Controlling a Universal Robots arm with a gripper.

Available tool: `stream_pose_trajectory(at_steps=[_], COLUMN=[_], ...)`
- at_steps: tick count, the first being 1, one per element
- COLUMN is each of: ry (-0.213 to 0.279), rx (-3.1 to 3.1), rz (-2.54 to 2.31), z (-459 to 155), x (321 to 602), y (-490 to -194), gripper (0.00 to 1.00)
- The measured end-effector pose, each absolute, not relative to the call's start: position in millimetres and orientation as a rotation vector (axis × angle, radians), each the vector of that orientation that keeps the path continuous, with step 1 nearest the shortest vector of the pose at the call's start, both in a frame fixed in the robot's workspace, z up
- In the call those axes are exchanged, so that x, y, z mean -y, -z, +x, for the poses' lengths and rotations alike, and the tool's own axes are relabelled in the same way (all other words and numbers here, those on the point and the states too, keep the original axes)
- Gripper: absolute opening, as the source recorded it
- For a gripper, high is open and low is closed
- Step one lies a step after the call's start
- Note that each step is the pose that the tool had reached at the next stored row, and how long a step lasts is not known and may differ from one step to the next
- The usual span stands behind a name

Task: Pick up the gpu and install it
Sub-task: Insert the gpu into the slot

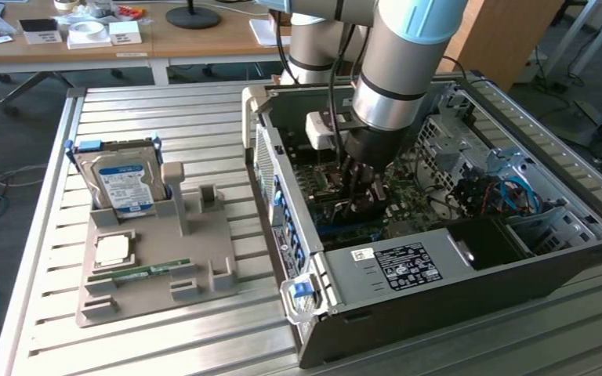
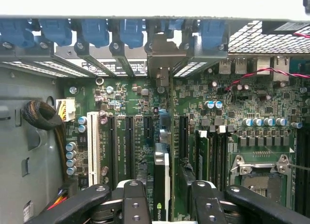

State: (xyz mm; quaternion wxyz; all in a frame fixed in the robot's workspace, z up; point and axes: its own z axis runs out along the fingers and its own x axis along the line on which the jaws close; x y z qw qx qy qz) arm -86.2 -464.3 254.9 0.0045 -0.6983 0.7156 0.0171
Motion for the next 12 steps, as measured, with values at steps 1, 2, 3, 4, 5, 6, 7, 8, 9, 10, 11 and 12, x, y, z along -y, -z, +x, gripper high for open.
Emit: stream_pose_trajectory(at_steps=[1, 2, 3, 4, 5, 6, 7, 8, 9, 10, 11, 12], ry=[-0.053, -0.053, -0.053, -0.054, -0.054, -0.054, -0.054, -0.054, -0.054, -0.054, -0.054, -0.054], rx=[-2.242, -2.242, -2.241, -2.236, -2.226, -2.212, -2.203, -2.202, -2.202, -2.202, -2.202, -2.202], rz=[-2.188, -2.188, -2.188, -2.194, -2.204, -2.219, -2.227, -2.229, -2.229, -2.229, -2.229, -2.229], z=[-86.2, -86.2, -86.1, -86.1, -86.2, -86.2, -86.2, -86.2, -86.2, -86.2, -86.2, -86.2], x=[464.3, 464.3, 464.2, 464.1, 464.1, 464.1, 464.1, 464.1, 464.1, 464.1, 464.1, 464.1], y=[-254.9, -254.9, -254.9, -254.9, -254.9, -254.9, -254.9, -254.9, -254.9, -254.9, -254.9, -254.9], gripper=[0.40, 0.40, 0.40, 0.40, 0.40, 0.40, 0.40, 0.40, 0.40, 0.40, 0.40, 0.40])
